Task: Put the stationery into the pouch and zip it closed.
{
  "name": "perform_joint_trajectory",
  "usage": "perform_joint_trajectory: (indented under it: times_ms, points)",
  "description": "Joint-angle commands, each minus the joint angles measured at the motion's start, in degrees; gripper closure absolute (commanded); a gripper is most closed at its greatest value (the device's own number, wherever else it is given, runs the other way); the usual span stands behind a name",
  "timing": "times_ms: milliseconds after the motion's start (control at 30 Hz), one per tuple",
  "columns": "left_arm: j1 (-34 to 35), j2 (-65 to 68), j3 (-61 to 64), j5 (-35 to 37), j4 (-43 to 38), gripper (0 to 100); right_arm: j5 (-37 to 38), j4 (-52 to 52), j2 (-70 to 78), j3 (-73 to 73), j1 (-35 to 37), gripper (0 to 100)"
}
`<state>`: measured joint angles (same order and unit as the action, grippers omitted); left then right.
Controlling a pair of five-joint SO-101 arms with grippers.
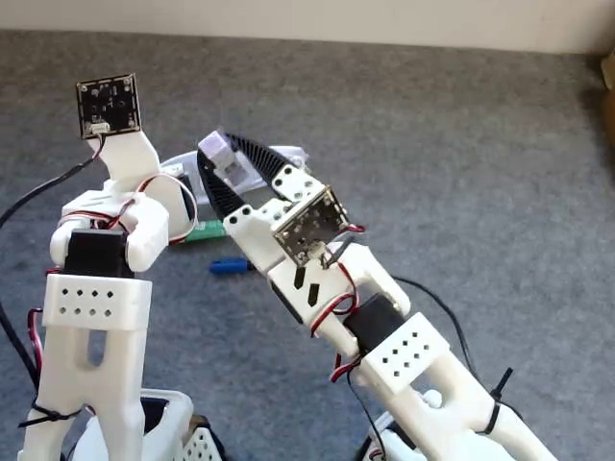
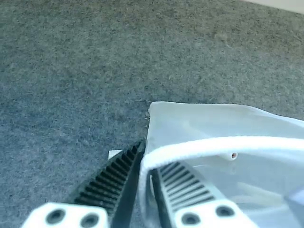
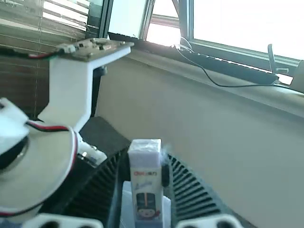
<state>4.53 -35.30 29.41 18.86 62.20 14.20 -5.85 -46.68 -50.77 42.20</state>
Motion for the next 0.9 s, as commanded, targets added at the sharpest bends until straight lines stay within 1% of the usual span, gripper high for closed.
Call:
perform_joint_trajectory:
  times_ms: [0,667,867]
  points:
    - [0.57,1.10,0.92,0.70,-0.62,99,0.00,-1.54,-0.84,1.10,0.84,99.3]
    - [0.57,1.10,0.92,0.70,-0.62,99,0.00,-1.54,-0.66,-10.07,0.40,99.3]
    - [0.57,1.10,0.92,0.70,-0.62,99,0.18,-1.19,-0.75,-10.86,0.40,98.8]
